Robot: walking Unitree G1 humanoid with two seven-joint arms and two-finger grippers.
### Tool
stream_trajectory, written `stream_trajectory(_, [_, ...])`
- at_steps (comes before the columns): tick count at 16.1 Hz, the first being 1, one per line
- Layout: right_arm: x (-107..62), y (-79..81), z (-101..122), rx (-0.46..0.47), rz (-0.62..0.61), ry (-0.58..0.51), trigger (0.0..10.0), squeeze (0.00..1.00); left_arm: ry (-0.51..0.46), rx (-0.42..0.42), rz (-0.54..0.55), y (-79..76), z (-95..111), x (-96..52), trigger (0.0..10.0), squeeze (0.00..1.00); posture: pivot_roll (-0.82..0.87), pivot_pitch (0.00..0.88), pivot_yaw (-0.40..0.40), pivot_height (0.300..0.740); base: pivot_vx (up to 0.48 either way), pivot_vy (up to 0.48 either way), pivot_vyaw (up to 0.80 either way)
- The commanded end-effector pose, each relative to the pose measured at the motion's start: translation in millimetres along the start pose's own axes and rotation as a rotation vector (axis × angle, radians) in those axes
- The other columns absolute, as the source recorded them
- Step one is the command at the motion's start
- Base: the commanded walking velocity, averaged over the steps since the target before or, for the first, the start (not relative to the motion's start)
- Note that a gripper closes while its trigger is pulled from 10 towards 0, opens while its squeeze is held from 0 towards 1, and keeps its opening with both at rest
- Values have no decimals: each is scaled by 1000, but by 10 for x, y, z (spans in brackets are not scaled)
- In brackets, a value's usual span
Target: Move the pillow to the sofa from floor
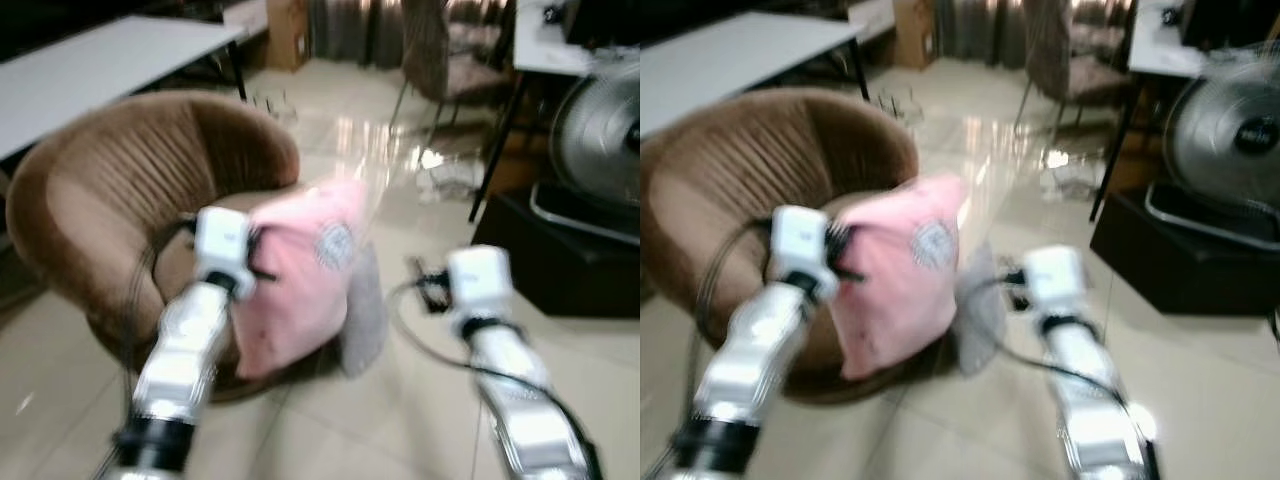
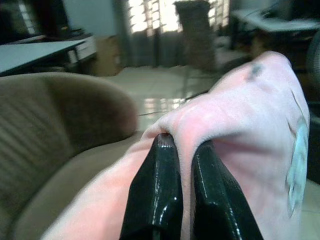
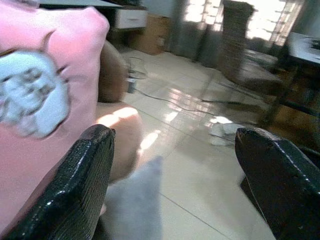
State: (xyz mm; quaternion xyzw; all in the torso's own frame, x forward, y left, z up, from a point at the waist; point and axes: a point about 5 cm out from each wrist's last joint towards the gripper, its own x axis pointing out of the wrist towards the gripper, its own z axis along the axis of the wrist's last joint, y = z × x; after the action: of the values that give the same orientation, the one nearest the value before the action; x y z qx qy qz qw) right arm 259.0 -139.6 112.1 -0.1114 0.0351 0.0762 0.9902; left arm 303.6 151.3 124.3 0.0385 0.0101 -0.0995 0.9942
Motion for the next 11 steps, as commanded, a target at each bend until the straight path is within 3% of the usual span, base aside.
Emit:
stream_trajectory(1, [-12,-81,7,-24,-14,-3,10000,0,-73,5,-24,-78,150,50,10000,0,-84,0,64,740,394,0,0])
stream_trajectory(5, [-1,-78,1,-23,-19,-2,10000,0,-75,6,-22,-76,147,55,10000,0,-82,0,61,740,393,0,777])
stream_trajectory(11, [-9,-84,-13,-23,-21,-1,10000,0,-77,8,-23,-82,142,51,10000,0,-81,0,57,740,394,0,0])
